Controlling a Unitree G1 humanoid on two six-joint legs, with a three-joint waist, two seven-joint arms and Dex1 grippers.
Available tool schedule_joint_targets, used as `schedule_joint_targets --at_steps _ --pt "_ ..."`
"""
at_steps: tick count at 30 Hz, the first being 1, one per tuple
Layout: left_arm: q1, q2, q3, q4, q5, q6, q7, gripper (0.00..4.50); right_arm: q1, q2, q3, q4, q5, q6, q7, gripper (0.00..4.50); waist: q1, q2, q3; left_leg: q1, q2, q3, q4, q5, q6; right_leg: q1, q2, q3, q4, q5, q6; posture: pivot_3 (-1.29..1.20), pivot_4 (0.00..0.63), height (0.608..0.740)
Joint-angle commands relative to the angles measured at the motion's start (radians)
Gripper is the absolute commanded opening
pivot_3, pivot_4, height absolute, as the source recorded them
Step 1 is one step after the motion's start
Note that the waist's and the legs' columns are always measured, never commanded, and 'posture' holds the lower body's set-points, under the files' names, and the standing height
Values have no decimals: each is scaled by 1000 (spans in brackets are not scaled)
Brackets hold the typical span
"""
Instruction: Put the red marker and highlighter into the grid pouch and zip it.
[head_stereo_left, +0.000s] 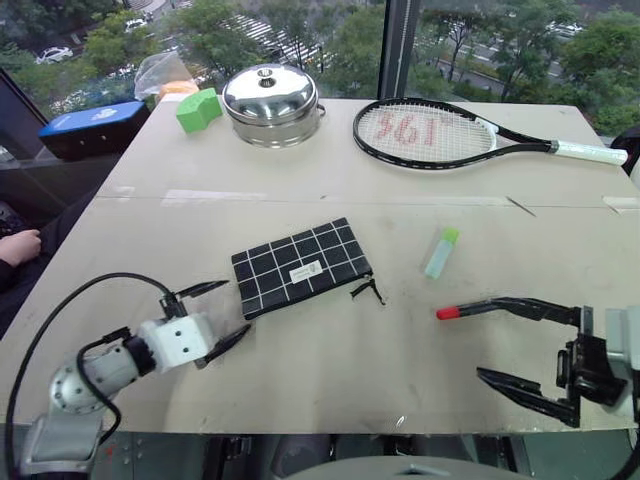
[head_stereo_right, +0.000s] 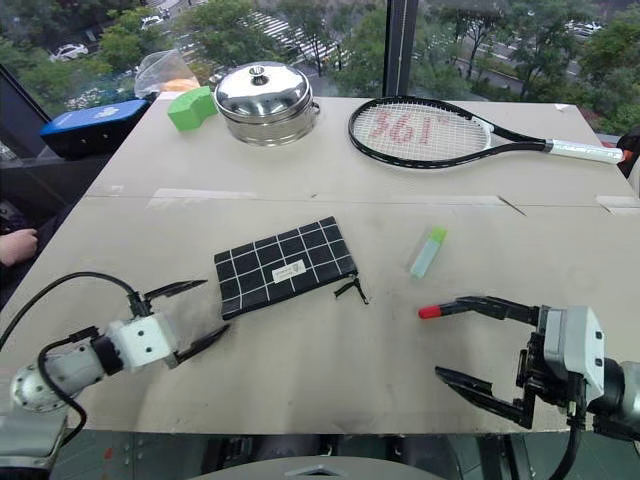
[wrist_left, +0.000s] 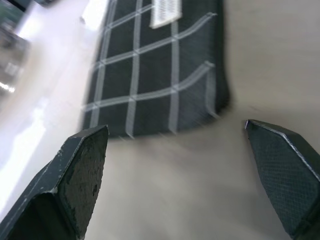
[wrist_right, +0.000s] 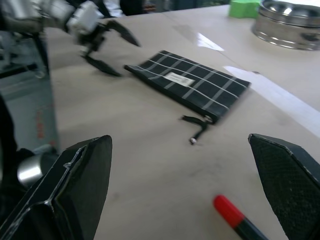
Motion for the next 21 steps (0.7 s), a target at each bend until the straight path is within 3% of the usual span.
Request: schedule_joint_targets --at_steps 1,6,9,16,17,21 --pt "-52 -6 -71 47 137 15 97 4444 -18 -12 21 -56 35 -8 -7 4427 1 4 -3 0 0 0 0 0 0 0 0 0 1 0 0 0 150 740" --pt "-135 -6 -168 106 189 16 141 4444 -32 -23 56 -81 49 -12 -7 4427 6 11 -7 2 0 0 0 1 1 0 0 -1 4 -1 1 0 150 740" --pt "-166 -8 -222 147 166 17 120 3621 -44 -23 74 -93 54 -12 -18 4500 10 13 -9 3 0 0 1 1 1 0 1 0 5 -1 1 0 150 740" --pt "-197 -1 -246 195 74 77 85 358 -31 -12 89 -104 44 -20 -41 4500 19 16 -11 2 0 1 2 1 1 1 0 -1 5 -1 1 0 150 740" --pt "-198 -1 -242 191 41 94 67 120 -33 -7 99 -105 37 -19 -55 4500 17 17 -13 3 0 1 2 1 1 1 0 0 5 -1 1 0 150 740" --pt "-209 -14 -228 111 -76 230 11 120 -92 23 177 -107 -33 10 -183 4500 11 18 -14 3 0 2 1 1 1 0 2 -1 5 -1 1 0 150 740"
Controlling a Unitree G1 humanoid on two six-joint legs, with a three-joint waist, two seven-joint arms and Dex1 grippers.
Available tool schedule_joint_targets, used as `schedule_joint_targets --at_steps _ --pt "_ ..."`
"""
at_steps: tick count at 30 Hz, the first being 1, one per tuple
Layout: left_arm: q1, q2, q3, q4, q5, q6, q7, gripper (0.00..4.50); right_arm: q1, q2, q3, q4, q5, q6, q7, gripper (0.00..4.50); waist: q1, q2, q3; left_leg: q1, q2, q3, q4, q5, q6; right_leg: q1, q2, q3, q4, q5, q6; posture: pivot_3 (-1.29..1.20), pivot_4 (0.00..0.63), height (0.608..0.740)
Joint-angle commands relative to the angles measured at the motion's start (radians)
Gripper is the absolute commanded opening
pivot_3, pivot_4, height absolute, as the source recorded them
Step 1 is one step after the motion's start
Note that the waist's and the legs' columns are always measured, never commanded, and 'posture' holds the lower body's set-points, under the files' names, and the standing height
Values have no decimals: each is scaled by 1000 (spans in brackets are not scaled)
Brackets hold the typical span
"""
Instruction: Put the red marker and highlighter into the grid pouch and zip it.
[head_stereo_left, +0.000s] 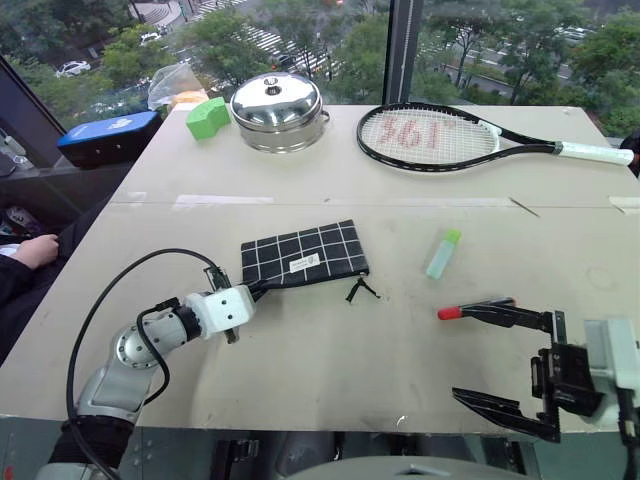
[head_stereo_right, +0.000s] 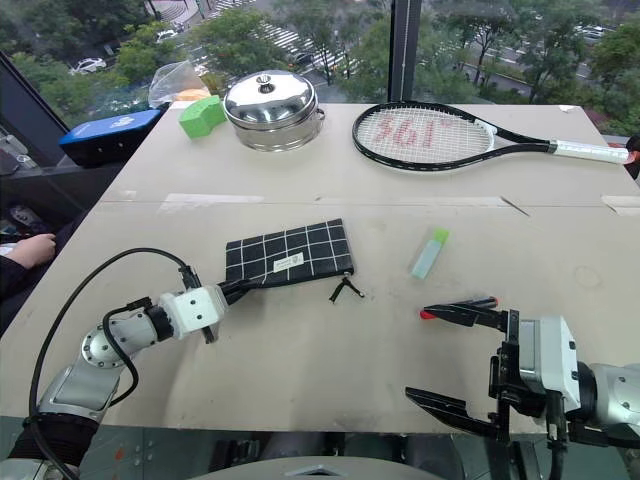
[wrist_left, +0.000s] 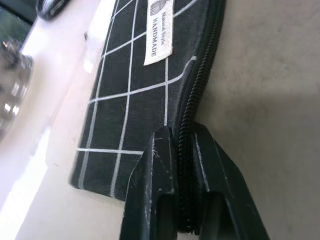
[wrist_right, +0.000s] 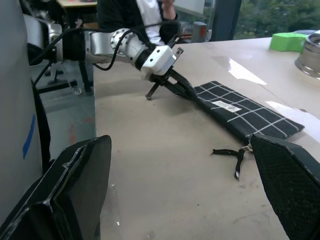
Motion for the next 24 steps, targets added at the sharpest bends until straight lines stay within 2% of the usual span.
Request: schedule_joint_targets --at_steps 1,5,9,10,13,17,20,21,23,24 --pt "0 -18 -20 -69 -82 143 -48 120 -79 34 84 -28 -95 22 -158 4500 -1 -2 1 0 0 0 0 0 0 0 0 -1 0 0 0 0 150 740" --pt "-51 -47 -48 -256 -156 383 -65 120 -305 80 273 11 -135 272 -421 4500 -5 -13 6 -2 0 0 1 0 0 -1 0 -3 0 0 0 0 150 740" --pt "-110 -78 -80 -353 -186 557 -62 120 -487 136 409 59 -187 545 -634 4500 -17 -19 6 -5 0 -2 2 0 0 -2 0 -1 0 2 -4 0 150 740" --pt "-127 -83 -94 -370 -186 590 -63 120 -538 195 407 112 -134 630 -673 4500 -22 -19 6 -6 -1 -2 1 0 -1 -2 1 -1 0 2 -4 0 150 740" --pt "-174 -103 -118 -406 -195 675 -56 120 -661 343 384 254 -123 800 -802 4500 -31 -20 6 -6 -1 -2 1 1 -2 -2 5 -1 0 3 -4 0 150 740" --pt "-192 -108 -138 -401 -187 698 -57 120 -773 468 322 369 -130 856 -883 4500 -43 -19 7 -5 -1 -1 0 1 -1 -2 8 -2 1 4 -2 0 150 740" --pt "-195 -110 -142 -395 -185 697 -54 120 -828 509 305 424 -144 867 -904 4500 -49 -18 7 -5 -1 -1 0 1 -1 -2 8 -2 1 5 0 0 150 740" --pt "-196 -111 -144 -395 -184 697 -53 0 -839 515 304 440 -152 855 -903 4092 -48 -18 7 -5 -1 -1 0 1 -1 -2 8 -2 1 5 0 0 150 740" --pt "-197 -115 -146 -395 -184 696 -50 0 -854 512 307 462 -161 838 -890 3785 -49 -18 7 -5 -1 -1 0 1 -1 -2 8 -2 1 5 0 0 150 740" --pt "-197 -115 -147 -395 -184 696 -49 0 -858 510 308 466 -161 836 -885 3209 -50 -18 7 -5 -1 -1 0 1 -1 -2 8 -2 1 5 0 0 150 740"
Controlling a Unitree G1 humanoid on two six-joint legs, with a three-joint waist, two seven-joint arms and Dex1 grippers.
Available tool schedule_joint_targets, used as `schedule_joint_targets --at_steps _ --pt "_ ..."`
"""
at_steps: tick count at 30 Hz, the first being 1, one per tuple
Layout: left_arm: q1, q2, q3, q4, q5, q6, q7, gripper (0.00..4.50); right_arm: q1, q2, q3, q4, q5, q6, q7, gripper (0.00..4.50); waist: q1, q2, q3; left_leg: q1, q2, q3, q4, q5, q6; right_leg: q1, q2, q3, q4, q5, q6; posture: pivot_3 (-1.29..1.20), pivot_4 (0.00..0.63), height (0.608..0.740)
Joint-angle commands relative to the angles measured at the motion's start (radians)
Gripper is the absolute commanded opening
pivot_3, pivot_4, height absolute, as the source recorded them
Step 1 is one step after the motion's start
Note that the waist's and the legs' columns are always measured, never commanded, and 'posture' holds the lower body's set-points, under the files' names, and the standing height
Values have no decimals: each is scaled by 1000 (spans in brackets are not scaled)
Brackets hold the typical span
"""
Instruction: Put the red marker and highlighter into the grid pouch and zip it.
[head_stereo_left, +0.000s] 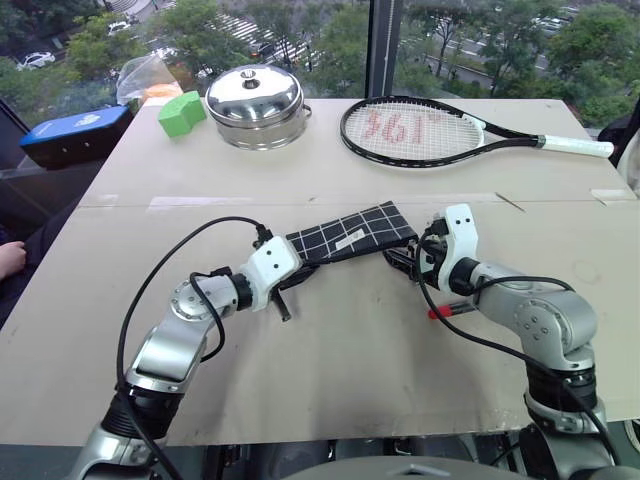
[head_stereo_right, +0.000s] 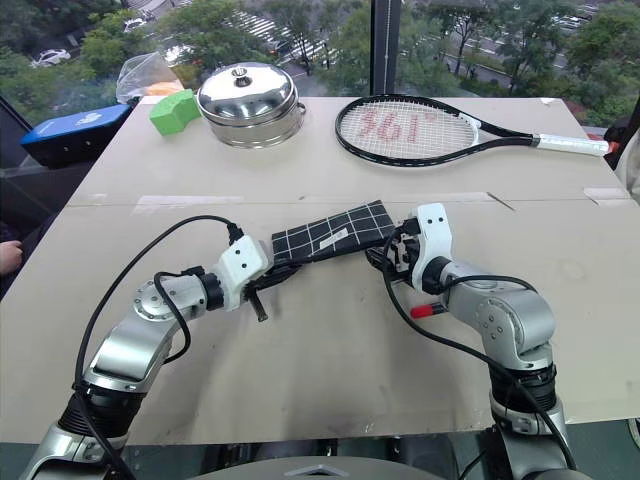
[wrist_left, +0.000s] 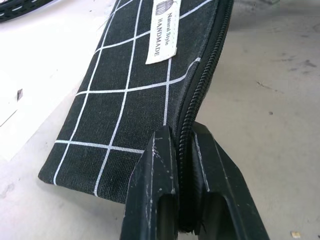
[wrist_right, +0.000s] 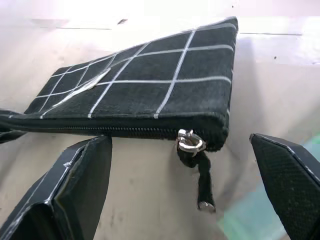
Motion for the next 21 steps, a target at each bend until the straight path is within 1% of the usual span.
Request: schedule_joint_targets --at_steps 1,2,3,4,7,8,12,17,21 --pt "-11 -5 -1 -23 1 -9 11 0 -35 -6 -13 5 -8 -32 21 2823 -1 0 0 0 0 0 0 0 0 0 0 0 0 0 0 0 150 740" --pt "-11 -5 -1 -22 1 -10 12 0 -37 -12 -7 4 -8 -34 32 2492 0 0 0 0 0 0 0 0 0 0 0 0 0 0 0 0 150 740" --pt "-11 -6 -2 -22 1 -10 14 0 -39 -15 -3 1 -9 -38 40 1941 0 0 0 0 0 0 0 0 0 0 0 0 0 0 0 0 150 740" --pt "-11 -7 -3 -22 1 -11 15 0 -41 -16 -2 -1 -7 -40 47 1578 -1 0 0 0 0 0 0 0 0 0 0 0 0 0 0 0 150 740" --pt "-11 -9 -6 -21 2 -15 19 0 -44 -20 9 -10 -7 -42 65 158 -1 0 0 0 0 0 0 0 0 0 0 0 0 0 0 0 150 740" --pt "-12 -10 -6 -20 3 -15 21 0 -45 -23 16 -13 -9 -41 70 64 -1 0 0 0 0 0 0 0 0 0 0 0 0 0 0 0 150 740" --pt "-18 -15 -12 -9 5 -23 29 0 -45 -45 71 -25 -21 -33 100 64 -1 0 0 0 0 0 0 0 0 0 0 0 1 0 0 0 150 740" --pt "-21 -27 -24 -16 6 -22 36 0 -62 -20 117 3 -44 -40 99 64 -1 0 0 1 0 0 0 0 0 0 0 1 1 0 0 0 150 740" --pt "-44 -35 -35 -24 3 2 41 0 -88 1 168 20 -46 -33 126 64 0 0 0 0 0 0 0 0 0 0 0 0 1 0 0 0 150 740"
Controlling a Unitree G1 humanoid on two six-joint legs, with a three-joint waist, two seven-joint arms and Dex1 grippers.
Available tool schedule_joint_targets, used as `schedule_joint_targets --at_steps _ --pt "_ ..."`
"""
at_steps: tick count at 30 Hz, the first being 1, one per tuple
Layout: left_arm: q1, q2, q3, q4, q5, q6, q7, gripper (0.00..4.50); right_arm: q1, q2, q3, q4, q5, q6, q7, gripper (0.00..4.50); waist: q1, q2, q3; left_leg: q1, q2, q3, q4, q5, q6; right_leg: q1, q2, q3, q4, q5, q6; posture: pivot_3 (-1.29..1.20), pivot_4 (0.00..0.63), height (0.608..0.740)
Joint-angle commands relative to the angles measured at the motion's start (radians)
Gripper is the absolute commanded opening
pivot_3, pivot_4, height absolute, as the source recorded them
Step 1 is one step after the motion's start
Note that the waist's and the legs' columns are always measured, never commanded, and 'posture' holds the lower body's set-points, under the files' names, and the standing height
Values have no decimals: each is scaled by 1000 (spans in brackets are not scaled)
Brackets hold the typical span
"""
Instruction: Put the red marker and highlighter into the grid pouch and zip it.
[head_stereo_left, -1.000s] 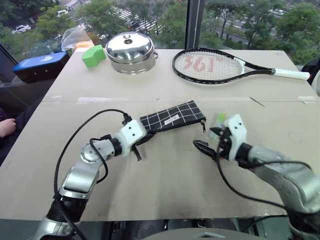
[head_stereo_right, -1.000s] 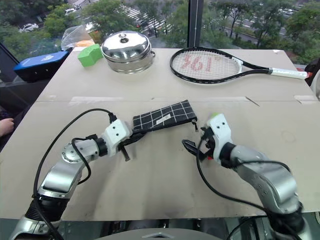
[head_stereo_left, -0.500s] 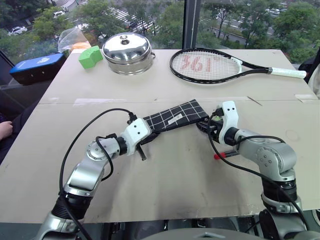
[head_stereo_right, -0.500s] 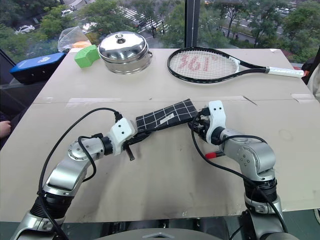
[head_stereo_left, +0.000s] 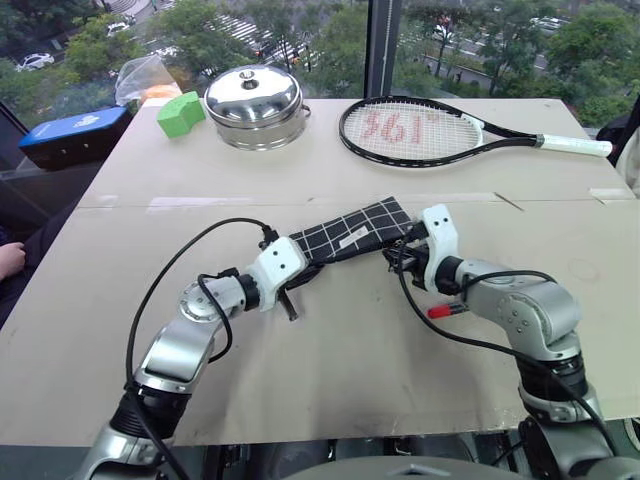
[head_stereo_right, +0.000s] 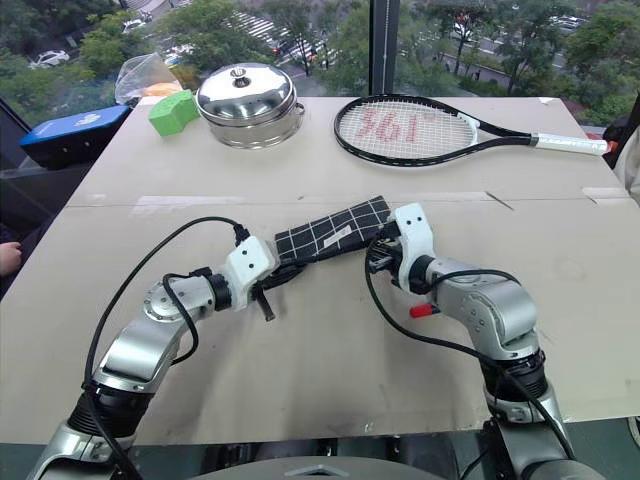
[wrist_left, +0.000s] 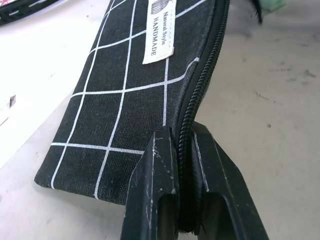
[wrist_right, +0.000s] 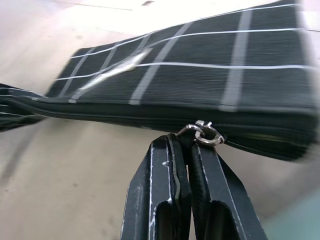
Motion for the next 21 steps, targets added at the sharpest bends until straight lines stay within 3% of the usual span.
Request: schedule_joint_targets --at_steps 1,8,14,18,21 --pt "-44 -15 -11 -31 1 16 7 0 -49 28 58 1 8 -14 46 64 0 0 0 0 0 0 0 0 0 0 0 0 0 0 0 0 150 740" --pt "-112 -67 -47 -37 8 93 42 0 -144 27 224 92 -19 -39 183 64 -1 0 0 0 0 0 0 0 0 0 0 0 0 0 0 0 150 740" --pt "-138 -113 -96 -45 26 111 60 0 -212 125 273 280 -85 -130 212 64 -3 0 0 0 0 0 0 1 -1 0 1 0 1 0 0 0 150 740" --pt "-136 -128 -80 -55 20 136 70 0 -188 81 281 304 -150 -225 253 64 -1 0 0 0 0 0 0 2 -3 0 0 0 1 0 0 0 150 740" --pt "-129 -114 -48 -47 13 142 68 0 -118 2 219 189 -121 -212 290 881 2 -1 0 -1 -1 0 0 2 -4 0 0 0 0 0 0 0 150 740"
